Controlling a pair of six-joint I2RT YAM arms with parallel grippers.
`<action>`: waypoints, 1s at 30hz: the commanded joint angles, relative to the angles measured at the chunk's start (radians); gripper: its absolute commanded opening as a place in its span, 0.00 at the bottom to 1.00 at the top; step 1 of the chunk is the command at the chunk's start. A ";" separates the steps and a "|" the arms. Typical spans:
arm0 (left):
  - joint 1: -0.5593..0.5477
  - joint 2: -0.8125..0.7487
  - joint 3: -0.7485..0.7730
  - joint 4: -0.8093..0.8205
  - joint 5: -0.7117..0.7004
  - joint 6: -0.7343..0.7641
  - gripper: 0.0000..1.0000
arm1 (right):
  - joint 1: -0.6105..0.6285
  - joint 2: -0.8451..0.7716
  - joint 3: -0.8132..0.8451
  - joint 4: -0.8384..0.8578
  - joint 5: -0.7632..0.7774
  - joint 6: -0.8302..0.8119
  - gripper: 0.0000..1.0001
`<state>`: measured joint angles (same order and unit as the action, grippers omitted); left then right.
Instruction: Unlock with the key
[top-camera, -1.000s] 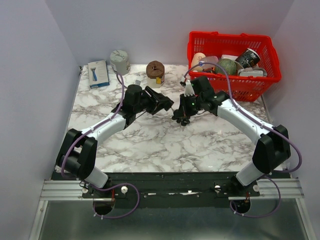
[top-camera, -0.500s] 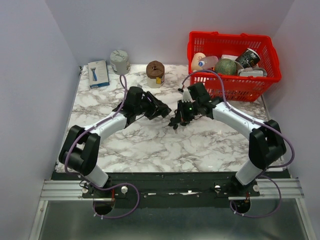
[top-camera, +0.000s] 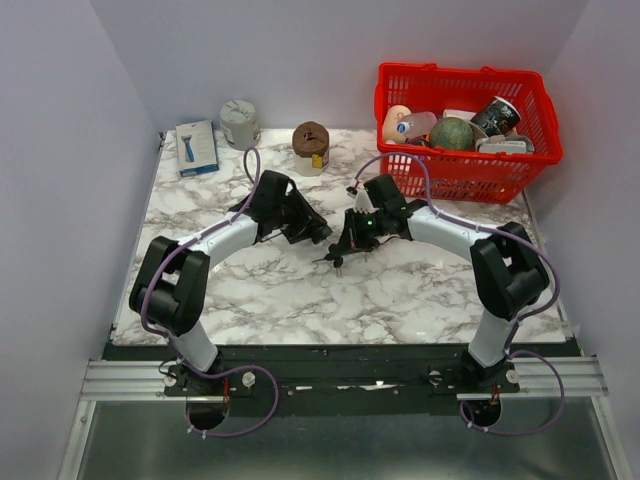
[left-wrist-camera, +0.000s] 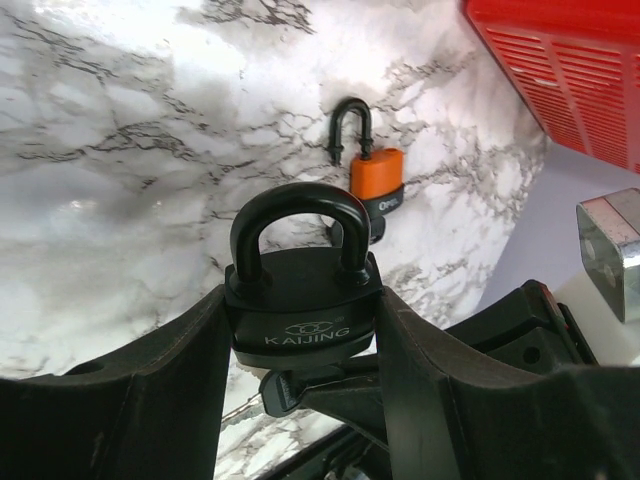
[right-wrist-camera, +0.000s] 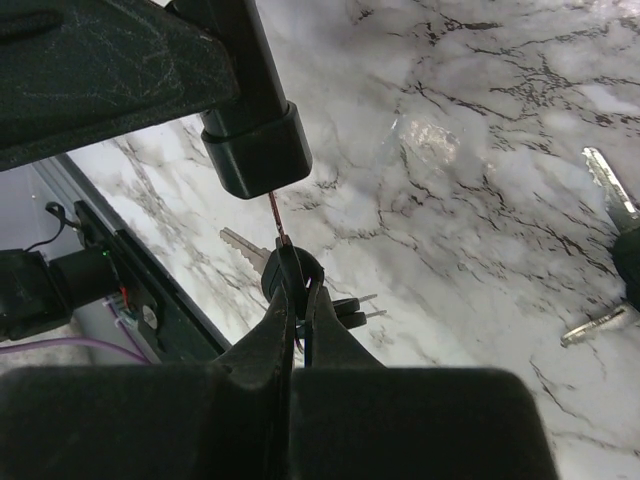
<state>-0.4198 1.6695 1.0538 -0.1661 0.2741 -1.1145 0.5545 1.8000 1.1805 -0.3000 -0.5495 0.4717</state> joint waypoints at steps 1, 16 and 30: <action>0.050 0.036 0.069 -0.056 -0.075 0.042 0.00 | 0.005 0.035 -0.019 0.035 -0.046 0.042 0.01; 0.107 0.254 0.349 -0.356 -0.062 0.341 0.00 | 0.008 -0.019 -0.050 -0.002 -0.004 0.030 0.01; 0.066 0.329 0.425 -0.607 -0.266 0.588 0.13 | 0.007 -0.248 -0.039 -0.105 0.249 0.010 0.01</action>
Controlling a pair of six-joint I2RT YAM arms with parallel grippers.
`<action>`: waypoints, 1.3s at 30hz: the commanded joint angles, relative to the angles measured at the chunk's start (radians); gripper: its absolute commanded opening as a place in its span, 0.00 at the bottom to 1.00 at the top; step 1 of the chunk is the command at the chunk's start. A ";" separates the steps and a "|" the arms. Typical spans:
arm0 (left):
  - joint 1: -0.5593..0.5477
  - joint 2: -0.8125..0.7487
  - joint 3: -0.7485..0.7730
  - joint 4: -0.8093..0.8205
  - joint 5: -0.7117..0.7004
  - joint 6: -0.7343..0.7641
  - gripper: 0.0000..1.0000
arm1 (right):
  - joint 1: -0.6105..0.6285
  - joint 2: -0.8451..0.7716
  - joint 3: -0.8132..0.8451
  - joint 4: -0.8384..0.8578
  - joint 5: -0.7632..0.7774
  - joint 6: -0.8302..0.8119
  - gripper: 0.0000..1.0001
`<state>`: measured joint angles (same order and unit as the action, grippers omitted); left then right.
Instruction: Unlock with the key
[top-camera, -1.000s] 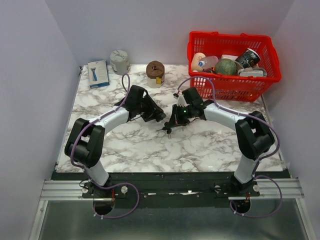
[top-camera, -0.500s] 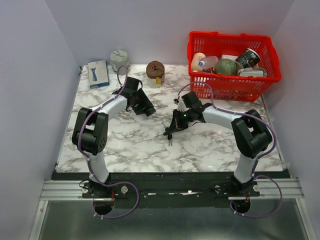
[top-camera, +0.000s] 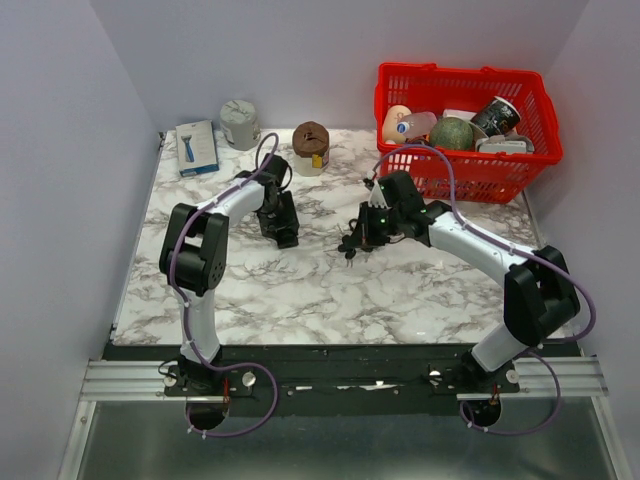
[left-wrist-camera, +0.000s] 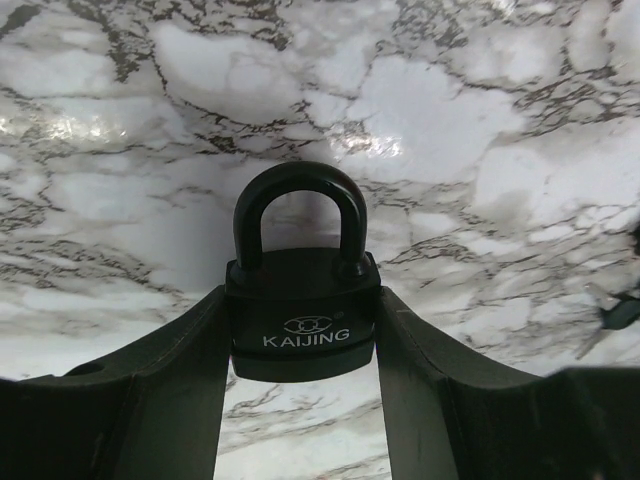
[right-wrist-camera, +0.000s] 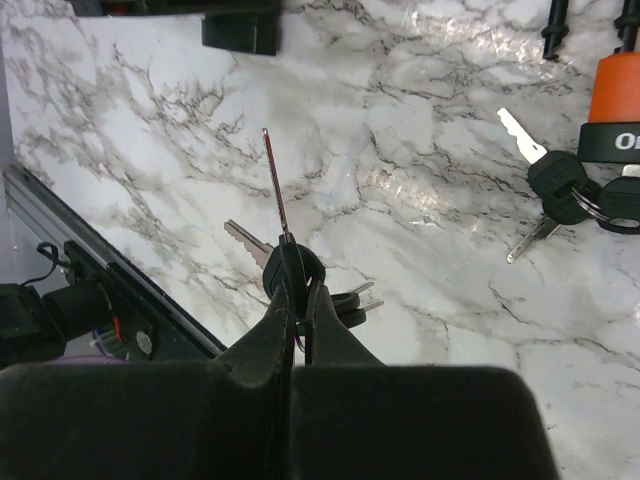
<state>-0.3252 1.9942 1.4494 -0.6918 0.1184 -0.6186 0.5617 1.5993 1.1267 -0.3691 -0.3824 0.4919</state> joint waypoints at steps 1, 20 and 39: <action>-0.043 0.003 0.031 -0.089 -0.141 0.098 0.18 | 0.000 -0.053 0.012 -0.036 0.085 -0.009 0.01; -0.110 -0.026 -0.026 -0.089 -0.235 0.134 0.77 | 0.000 -0.078 -0.005 -0.036 0.108 -0.004 0.01; -0.118 -0.067 -0.032 0.001 0.002 -0.016 0.00 | 0.000 -0.114 0.004 -0.040 0.099 -0.033 0.01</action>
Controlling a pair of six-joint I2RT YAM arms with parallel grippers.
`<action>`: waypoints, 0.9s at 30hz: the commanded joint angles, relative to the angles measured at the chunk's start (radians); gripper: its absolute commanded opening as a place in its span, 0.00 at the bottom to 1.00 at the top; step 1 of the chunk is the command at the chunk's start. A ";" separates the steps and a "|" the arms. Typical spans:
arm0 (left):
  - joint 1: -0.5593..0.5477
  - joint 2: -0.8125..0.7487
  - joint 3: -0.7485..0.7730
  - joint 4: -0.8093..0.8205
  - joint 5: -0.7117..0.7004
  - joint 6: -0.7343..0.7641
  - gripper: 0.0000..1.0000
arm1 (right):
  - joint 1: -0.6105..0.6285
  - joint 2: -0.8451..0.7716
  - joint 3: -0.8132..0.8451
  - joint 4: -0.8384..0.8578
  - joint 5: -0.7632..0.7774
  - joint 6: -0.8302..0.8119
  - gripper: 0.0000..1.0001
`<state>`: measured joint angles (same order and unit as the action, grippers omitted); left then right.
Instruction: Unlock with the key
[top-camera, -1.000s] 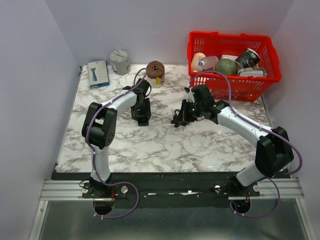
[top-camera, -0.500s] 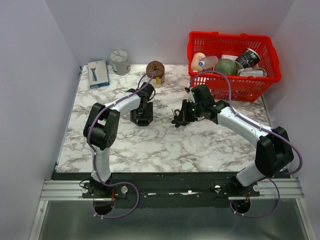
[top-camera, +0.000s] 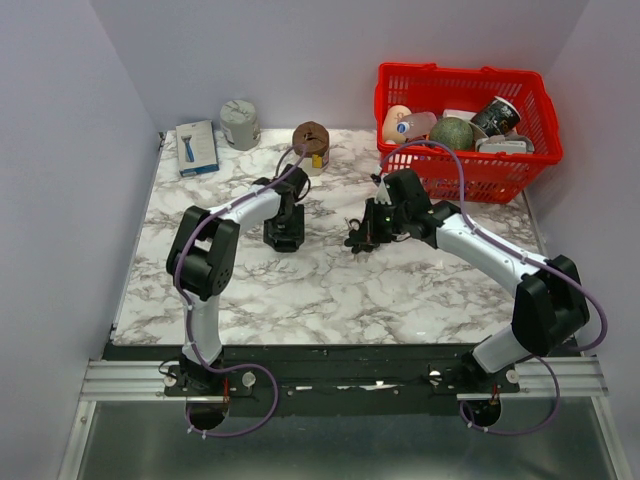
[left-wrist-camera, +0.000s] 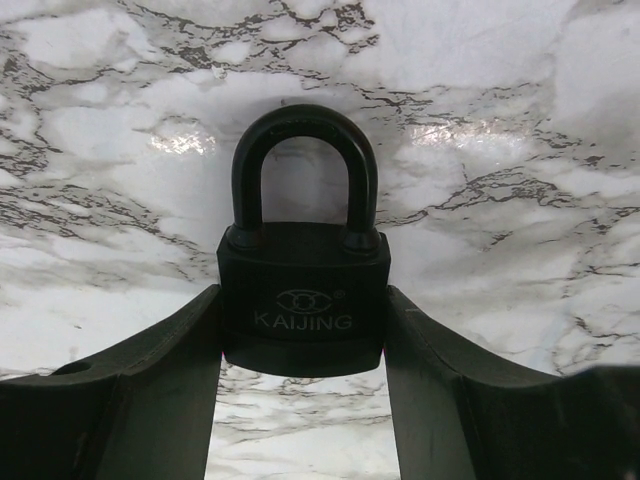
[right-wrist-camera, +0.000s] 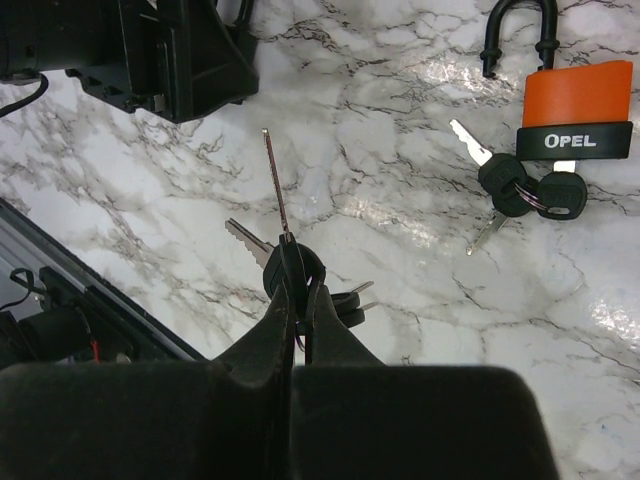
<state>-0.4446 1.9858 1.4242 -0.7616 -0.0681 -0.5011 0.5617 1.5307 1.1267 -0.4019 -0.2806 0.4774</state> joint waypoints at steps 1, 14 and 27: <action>0.000 -0.089 -0.001 0.112 0.221 -0.169 0.00 | 0.000 -0.050 0.001 -0.008 -0.011 -0.016 0.01; 0.006 -0.303 -0.152 0.528 0.499 -0.706 0.00 | 0.041 -0.067 -0.033 -0.020 -0.078 0.043 0.01; -0.003 -0.386 -0.274 0.608 0.499 -0.791 0.00 | 0.050 -0.003 0.016 -0.020 -0.115 0.046 0.01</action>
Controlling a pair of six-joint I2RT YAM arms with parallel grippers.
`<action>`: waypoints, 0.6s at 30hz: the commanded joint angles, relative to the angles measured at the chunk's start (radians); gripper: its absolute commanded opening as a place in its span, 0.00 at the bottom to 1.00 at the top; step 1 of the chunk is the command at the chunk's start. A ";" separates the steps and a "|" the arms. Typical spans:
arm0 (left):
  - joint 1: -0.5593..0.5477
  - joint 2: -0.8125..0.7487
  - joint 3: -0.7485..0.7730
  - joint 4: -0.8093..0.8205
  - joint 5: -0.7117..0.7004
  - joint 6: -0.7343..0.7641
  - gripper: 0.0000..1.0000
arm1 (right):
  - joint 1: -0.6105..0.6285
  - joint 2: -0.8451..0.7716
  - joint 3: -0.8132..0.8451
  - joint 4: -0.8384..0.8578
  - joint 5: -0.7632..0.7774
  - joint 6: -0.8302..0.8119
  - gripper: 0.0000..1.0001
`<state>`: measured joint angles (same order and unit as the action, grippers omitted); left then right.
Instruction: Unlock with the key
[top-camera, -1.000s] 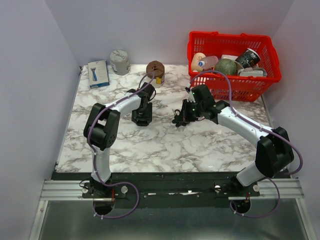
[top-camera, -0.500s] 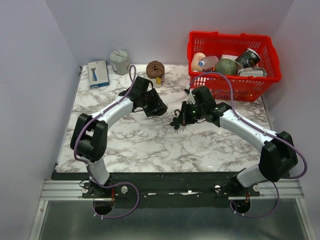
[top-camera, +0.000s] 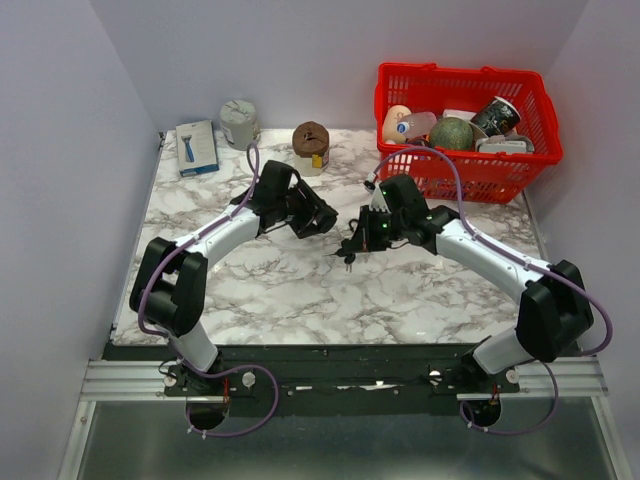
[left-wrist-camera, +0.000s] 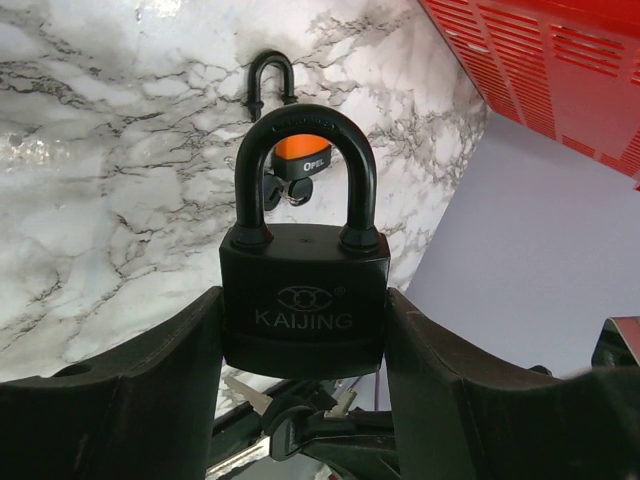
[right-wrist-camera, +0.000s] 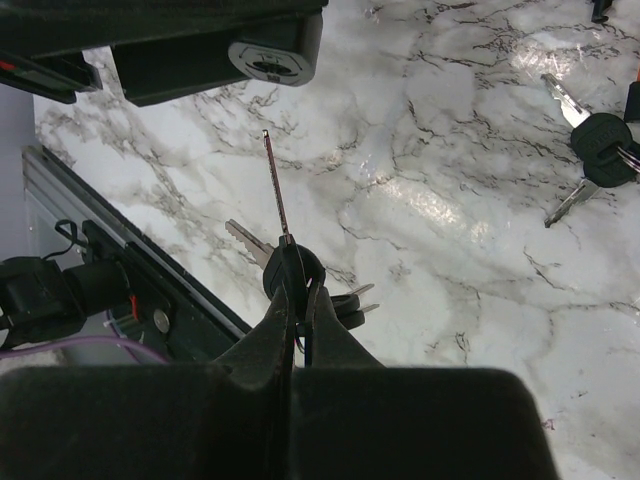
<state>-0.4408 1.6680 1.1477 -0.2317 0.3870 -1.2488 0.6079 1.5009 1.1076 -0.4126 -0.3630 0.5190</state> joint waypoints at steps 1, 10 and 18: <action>-0.009 -0.073 0.001 0.077 0.041 -0.043 0.00 | 0.006 0.028 0.038 -0.011 -0.034 0.004 0.01; -0.027 -0.077 0.009 0.074 0.035 -0.044 0.00 | 0.004 0.053 0.047 -0.011 -0.047 0.001 0.01; -0.042 -0.091 0.004 0.066 0.026 -0.044 0.00 | 0.004 0.048 0.052 -0.018 -0.021 0.001 0.01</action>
<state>-0.4736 1.6386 1.1362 -0.2207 0.3866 -1.2747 0.6079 1.5444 1.1271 -0.4129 -0.3840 0.5201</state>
